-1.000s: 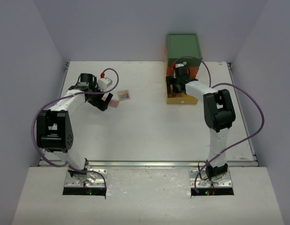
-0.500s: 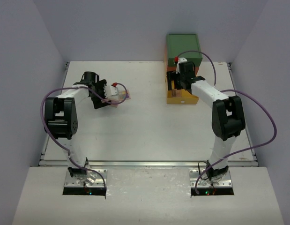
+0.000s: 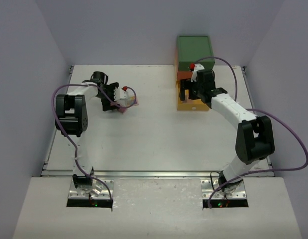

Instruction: Organize the makeup

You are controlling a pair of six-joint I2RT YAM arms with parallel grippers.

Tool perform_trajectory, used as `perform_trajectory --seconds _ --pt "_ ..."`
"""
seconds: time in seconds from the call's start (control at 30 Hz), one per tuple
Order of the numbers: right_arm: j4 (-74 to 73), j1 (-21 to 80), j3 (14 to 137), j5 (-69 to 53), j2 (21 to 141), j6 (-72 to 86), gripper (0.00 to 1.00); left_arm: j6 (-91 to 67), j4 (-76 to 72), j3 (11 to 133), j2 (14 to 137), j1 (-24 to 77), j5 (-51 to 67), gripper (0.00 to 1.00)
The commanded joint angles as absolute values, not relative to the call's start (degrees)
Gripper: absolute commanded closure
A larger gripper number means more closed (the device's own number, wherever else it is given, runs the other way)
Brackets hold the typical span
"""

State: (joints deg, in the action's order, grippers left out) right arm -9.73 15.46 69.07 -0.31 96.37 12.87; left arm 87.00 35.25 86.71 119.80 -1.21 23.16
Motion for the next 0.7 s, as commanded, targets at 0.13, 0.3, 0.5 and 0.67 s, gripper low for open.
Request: perform_trajectory --seconds 0.13,0.3,0.5,0.67 --pt "-6.02 15.29 65.58 -1.86 87.85 14.82 0.06 92.15 42.61 84.96 119.9 -0.77 25.67 0.12" --pt "-7.01 15.76 64.71 -2.83 86.86 14.65 0.06 95.34 45.26 81.73 118.07 2.02 28.38 0.1" --pt "-7.06 15.99 62.49 -2.2 85.06 14.85 0.05 95.97 46.56 79.88 118.73 2.98 27.61 0.12" --pt "-6.55 16.13 61.26 -1.93 83.76 15.07 0.05 96.15 46.54 77.52 117.47 3.16 27.43 0.23"
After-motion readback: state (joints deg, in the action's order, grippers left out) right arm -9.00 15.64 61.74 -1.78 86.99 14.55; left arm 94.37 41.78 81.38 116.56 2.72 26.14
